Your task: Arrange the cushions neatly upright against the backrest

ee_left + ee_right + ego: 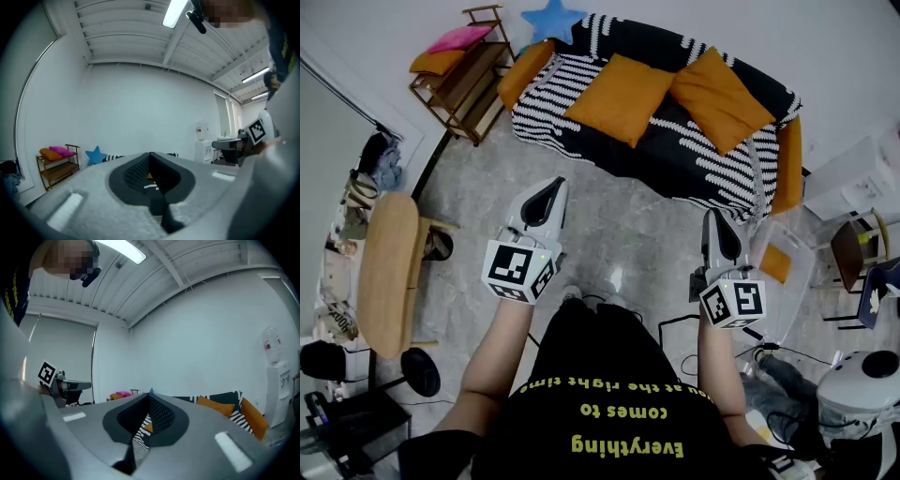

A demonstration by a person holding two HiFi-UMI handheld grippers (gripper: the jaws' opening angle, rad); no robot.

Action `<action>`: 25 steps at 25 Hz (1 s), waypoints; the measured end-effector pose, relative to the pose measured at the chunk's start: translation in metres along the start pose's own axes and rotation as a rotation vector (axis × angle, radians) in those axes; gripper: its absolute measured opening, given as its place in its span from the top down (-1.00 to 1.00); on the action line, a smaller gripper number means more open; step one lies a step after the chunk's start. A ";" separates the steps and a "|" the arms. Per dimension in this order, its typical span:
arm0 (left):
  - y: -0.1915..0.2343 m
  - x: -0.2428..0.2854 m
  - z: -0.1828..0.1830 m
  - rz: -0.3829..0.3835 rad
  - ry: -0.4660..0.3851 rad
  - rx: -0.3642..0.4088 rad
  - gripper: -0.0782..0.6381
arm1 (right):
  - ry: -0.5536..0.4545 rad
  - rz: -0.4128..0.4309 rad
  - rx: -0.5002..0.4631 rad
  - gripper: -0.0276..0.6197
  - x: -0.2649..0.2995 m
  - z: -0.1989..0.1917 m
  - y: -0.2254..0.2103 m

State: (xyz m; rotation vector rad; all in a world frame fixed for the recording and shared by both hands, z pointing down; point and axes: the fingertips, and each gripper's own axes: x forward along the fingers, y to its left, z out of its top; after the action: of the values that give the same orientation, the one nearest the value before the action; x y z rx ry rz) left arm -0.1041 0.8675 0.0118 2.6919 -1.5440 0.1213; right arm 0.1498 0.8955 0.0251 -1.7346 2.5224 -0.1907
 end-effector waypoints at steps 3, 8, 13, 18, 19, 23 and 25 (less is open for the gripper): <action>-0.005 -0.004 -0.006 0.003 0.012 -0.004 0.78 | 0.004 0.009 -0.009 0.88 -0.009 0.000 0.005; -0.005 -0.011 -0.009 0.008 0.011 -0.010 0.78 | -0.005 0.014 -0.019 0.88 -0.014 0.003 0.011; -0.004 -0.014 -0.010 0.001 0.007 -0.021 0.78 | -0.011 0.010 -0.018 0.88 -0.014 0.005 0.016; -0.005 -0.015 -0.016 -0.006 0.044 -0.003 0.63 | -0.026 -0.010 -0.013 0.59 -0.015 0.009 0.017; -0.004 -0.014 -0.016 0.005 0.048 0.001 0.52 | -0.017 -0.001 -0.015 0.39 -0.014 0.008 0.018; 0.005 -0.014 -0.015 0.081 0.044 0.010 -0.03 | -0.022 0.015 -0.041 -0.09 -0.011 0.010 0.023; 0.012 -0.016 -0.015 0.123 0.042 0.016 -0.23 | -0.040 0.009 -0.033 -0.28 -0.010 0.010 0.022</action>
State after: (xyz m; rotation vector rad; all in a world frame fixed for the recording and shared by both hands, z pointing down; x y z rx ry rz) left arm -0.1229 0.8765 0.0254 2.5867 -1.7032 0.1933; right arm 0.1346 0.9122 0.0115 -1.7204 2.5185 -0.1134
